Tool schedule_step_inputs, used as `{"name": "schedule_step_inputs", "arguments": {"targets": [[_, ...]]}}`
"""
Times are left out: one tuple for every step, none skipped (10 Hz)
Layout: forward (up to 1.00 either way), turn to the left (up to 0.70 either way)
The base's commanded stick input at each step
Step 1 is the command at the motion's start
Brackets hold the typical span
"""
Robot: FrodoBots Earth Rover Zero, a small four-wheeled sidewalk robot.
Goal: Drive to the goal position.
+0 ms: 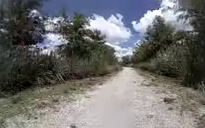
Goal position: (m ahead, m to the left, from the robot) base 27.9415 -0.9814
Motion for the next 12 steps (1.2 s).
{"name": "schedule_step_inputs", "arguments": {"targets": [[0.7, 0.0], [0.7, 0.0], [0.7, 0.0], [0.7, 0.0], [0.7, 0.0], [0.7, 0.0], [0.7, 0.0], [0.7, 0.0], [0.7, 0.0], [0.7, 0.0], [0.7, 0.0], [0.7, 0.0]]}}
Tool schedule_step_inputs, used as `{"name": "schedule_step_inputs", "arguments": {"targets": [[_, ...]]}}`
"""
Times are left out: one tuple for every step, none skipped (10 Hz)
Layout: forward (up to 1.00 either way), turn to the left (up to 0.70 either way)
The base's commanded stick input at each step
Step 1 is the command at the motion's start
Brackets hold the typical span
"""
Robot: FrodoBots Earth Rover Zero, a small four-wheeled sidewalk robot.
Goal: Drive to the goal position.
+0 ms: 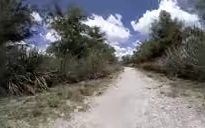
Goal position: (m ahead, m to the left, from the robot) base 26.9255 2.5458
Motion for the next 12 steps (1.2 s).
{"name": "schedule_step_inputs", "arguments": {"targets": [[0.7, 0.0], [0.7, 0.0], [0.7, 0.0], [0.7, 0.0], [0.7, 0.0], [0.7, -0.19], [0.7, -0.35], [0.7, -0.21], [0.7, -0.09], [0.7, -0.35], [0.7, -0.35], [0.7, -0.19]]}}
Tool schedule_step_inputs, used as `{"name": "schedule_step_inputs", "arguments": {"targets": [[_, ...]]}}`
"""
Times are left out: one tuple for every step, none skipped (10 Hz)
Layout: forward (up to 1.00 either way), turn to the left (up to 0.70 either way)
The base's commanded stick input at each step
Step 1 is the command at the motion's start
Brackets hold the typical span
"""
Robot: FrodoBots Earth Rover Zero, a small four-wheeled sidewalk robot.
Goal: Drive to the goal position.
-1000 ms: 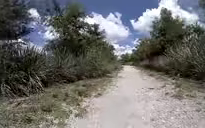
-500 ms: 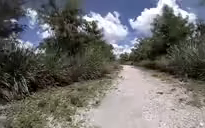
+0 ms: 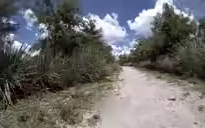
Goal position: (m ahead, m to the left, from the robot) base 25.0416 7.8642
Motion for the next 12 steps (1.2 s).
{"name": "schedule_step_inputs", "arguments": {"targets": [[0.7, -0.11], [0.7, -0.29], [0.7, -0.09], [0.7, 0.0], [0.7, 0.0], [0.7, 0.0], [0.7, 0.0], [0.7, 0.0], [0.7, 0.0], [0.7, 0.0], [0.7, 0.0], [0.7, 0.0]]}}
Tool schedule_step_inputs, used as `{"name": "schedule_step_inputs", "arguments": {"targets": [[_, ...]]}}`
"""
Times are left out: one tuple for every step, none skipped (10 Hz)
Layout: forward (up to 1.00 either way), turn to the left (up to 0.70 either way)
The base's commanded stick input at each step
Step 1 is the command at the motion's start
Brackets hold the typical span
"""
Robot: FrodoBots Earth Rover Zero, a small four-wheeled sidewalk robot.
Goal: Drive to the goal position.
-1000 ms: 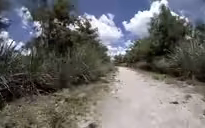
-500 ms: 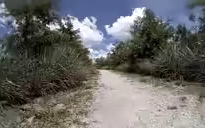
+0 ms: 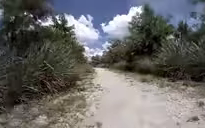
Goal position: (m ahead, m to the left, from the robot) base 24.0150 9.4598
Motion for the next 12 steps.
{"name": "schedule_step_inputs", "arguments": {"targets": [[0.7, 0.0], [0.7, 0.0], [0.7, 0.0], [0.7, 0.0], [0.7, 0.0], [0.7, 0.0], [0.7, 0.0], [0.7, -0.02], [0.7, -0.23], [0.7, -0.35], [0.7, -0.35], [0.7, -0.35]]}}
